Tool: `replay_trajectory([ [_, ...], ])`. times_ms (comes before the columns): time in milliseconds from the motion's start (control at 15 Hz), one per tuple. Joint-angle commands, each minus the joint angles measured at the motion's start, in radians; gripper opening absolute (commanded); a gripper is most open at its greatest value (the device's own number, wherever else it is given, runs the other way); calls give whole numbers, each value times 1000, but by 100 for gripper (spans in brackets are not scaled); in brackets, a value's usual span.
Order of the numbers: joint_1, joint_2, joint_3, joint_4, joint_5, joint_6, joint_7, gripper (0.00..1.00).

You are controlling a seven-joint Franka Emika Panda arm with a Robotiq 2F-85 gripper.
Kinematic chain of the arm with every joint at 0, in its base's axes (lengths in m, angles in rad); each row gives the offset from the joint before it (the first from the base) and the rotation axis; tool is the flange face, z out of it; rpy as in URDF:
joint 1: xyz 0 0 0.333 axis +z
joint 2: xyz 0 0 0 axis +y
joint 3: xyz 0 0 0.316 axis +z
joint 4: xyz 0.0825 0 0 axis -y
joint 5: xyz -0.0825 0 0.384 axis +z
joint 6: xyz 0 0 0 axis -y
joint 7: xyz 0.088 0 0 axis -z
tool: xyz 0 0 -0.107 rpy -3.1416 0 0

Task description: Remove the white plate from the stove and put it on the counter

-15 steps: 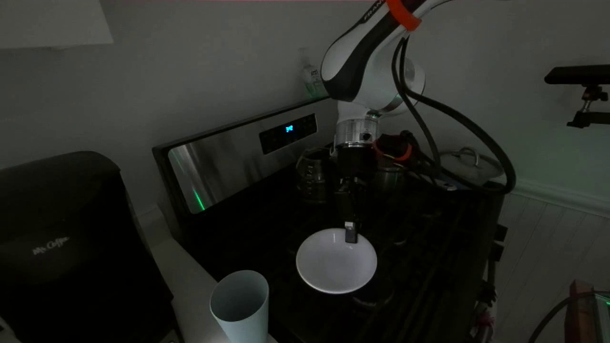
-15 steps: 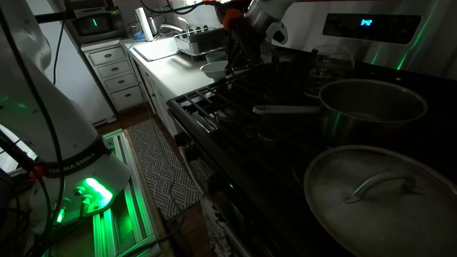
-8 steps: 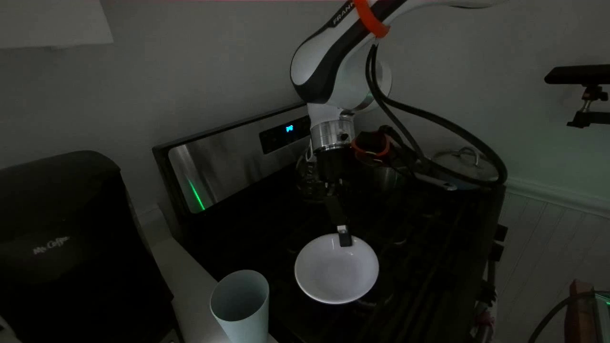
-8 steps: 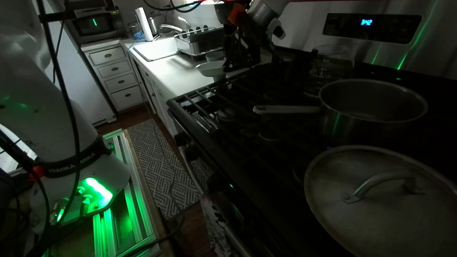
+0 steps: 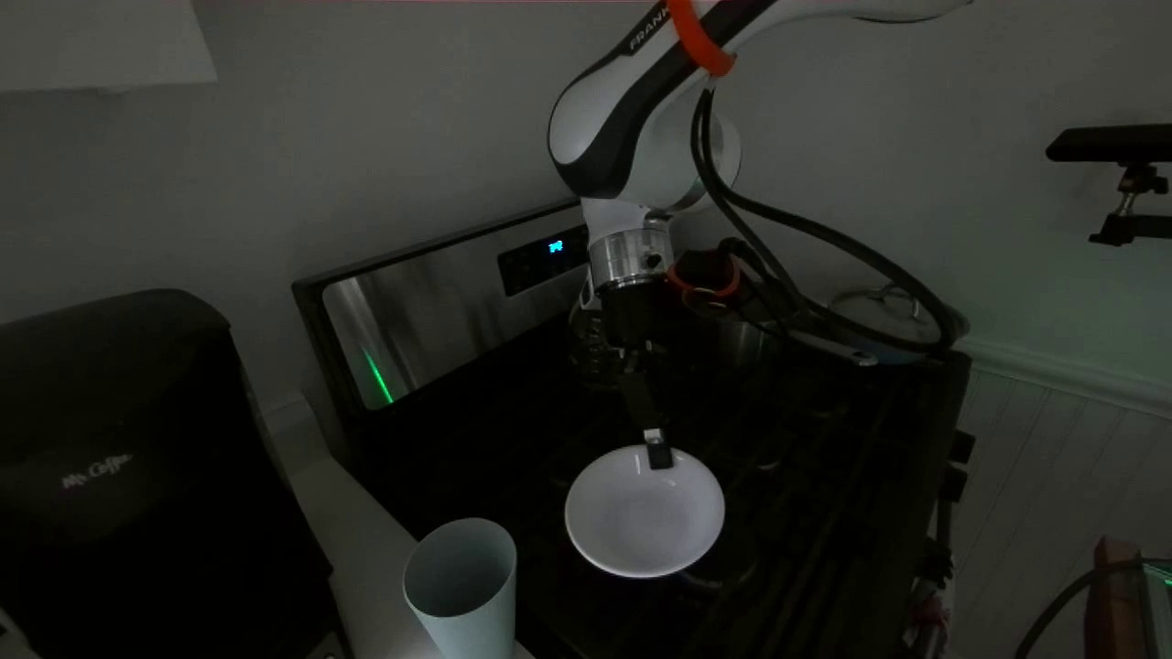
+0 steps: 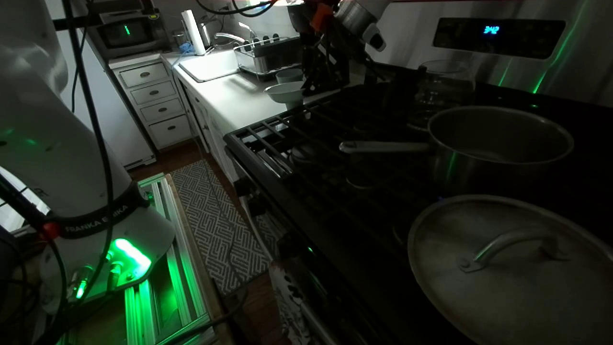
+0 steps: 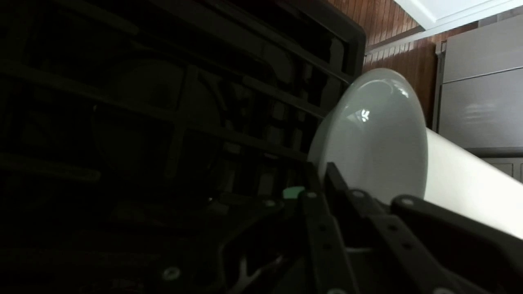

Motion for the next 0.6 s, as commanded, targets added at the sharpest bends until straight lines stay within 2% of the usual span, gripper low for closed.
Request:
replay_trajectory([
  [0,12,15,22,12,15,49,44,2],
  [333,49,4,69,-24,29,163,88,2],
  [533,71,17,97,-18,22,177,90,2],
])
